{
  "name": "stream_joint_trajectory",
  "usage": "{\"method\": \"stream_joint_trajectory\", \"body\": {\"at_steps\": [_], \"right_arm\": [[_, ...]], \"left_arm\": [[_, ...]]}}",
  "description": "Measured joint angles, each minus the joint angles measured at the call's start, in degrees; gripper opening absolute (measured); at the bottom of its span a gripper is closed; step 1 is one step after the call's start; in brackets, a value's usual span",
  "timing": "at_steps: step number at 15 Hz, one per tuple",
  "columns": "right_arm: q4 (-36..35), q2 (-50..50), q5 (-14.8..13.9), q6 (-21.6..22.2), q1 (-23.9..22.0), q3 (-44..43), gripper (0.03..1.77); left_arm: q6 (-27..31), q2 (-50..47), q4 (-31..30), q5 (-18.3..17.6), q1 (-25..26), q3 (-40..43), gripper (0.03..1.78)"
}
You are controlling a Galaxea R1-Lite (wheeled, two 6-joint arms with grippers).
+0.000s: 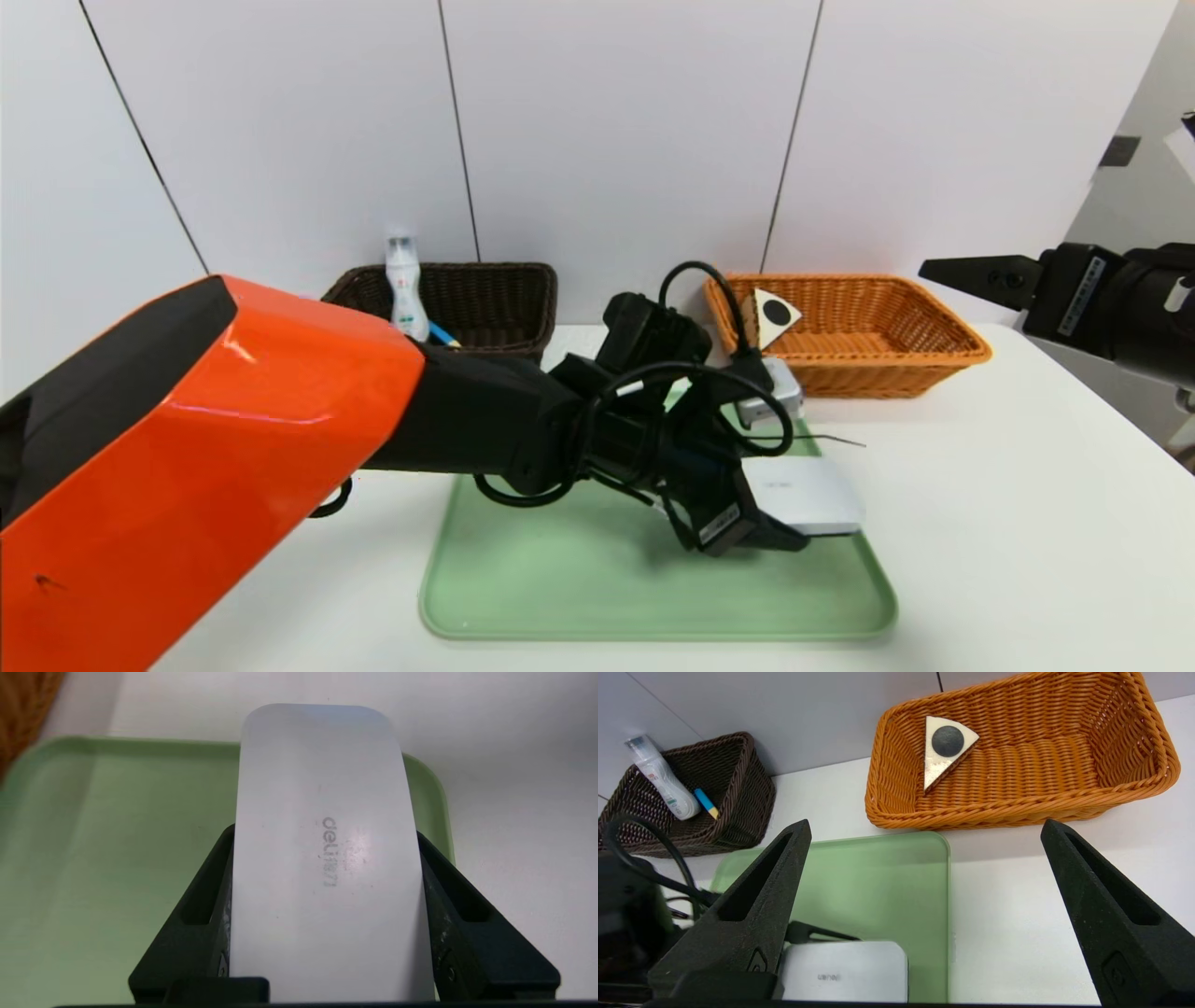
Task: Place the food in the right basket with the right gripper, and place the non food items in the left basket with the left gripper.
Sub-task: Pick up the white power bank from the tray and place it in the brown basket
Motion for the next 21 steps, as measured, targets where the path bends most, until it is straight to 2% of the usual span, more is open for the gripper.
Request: {"method": "stream_joint_trajectory", "body": {"at_steps": [2,5,7,9,11,14,16,19,21], "right_arm": [[0.4,0.0,0.0,0.0,-0.3,0.0,1.7],[0.5,-0.2,0.1,0.0,-1.0,0.1,1.7],[0.5,-0.2,0.2,0.1,-1.2,0.0,1.7],[0.5,-0.1,0.5,0.2,-1.2,-0.1,1.7],[0.5,0.1,0.7,0.2,-1.1,-0.4,1.7],[0.7,0.2,0.9,0.2,-1.2,-0.4,1.7],[0.7,0.2,0.9,0.2,-1.3,-0.3,1.7],[0.8,0.2,0.7,0.2,-1.2,-0.2,1.7],[0.8,0.3,0.7,0.3,-1.2,0.0,1.7]], "left_arm": [[-3.0,-0.6,2.3,2.0,0.0,-6.4,1.08],[-6.5,-1.0,7.6,5.8,1.0,-20.3,1.08],[-8.2,-2.1,11.1,11.2,3.9,-25.7,1.08],[-11.6,-3.9,12.0,17.3,7.7,-25.7,1.08],[-13.4,-5.5,12.2,20.9,11.2,-25.1,1.08],[-16.9,-8.4,14.6,24.1,16.1,-24.7,1.08],[-17.3,-9.8,17.7,26.8,18.6,-24.6,1.08],[-17.4,-11.3,18.9,30.2,22.3,-22.8,1.08],[-17.5,-11.6,18.8,30.9,24.3,-20.7,1.08]]}}
